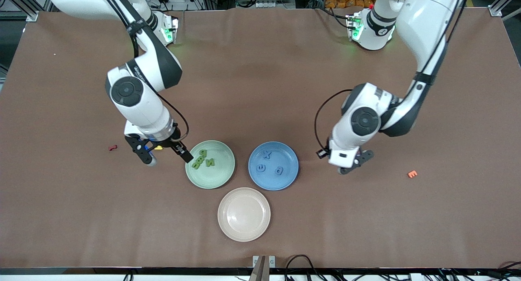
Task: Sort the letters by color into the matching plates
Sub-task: 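Place the B on the green plate while the left gripper carries the E, then release the blue E on the blue plate while the right gripper withdraws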
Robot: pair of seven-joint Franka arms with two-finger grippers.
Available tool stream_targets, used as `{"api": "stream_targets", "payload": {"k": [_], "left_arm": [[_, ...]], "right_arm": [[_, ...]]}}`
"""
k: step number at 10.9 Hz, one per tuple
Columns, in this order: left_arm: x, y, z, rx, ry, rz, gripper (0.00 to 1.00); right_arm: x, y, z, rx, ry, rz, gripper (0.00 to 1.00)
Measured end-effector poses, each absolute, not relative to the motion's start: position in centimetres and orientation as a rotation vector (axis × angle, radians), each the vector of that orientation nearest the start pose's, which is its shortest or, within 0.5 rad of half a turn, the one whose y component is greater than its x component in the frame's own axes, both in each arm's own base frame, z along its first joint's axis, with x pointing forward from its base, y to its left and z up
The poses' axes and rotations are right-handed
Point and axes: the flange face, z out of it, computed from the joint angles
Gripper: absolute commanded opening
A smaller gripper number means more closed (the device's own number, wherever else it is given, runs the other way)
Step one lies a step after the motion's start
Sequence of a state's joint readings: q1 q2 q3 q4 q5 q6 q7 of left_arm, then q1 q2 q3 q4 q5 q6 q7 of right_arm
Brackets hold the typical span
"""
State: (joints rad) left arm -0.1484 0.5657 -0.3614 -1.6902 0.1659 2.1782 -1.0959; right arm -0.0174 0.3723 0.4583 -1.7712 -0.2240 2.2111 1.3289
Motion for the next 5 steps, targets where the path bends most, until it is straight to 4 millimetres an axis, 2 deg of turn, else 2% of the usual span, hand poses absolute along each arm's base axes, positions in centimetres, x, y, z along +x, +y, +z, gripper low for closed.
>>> {"api": "stream_targets", "payload": {"k": [2, 5], "left_arm": [[59.6, -34.3, 28.4, -3.057, -0.875, 0.089, 0.00], [60.3, -39.2, 29.0, -3.157, -0.871, 0.013, 0.00]], "right_arm": [[60.3, 22.7, 40.8, -2.910, 1.088, -0.174, 0.97], [60.2, 19.0, 44.2, -3.036, 0.932, -0.176, 1.00]]}}
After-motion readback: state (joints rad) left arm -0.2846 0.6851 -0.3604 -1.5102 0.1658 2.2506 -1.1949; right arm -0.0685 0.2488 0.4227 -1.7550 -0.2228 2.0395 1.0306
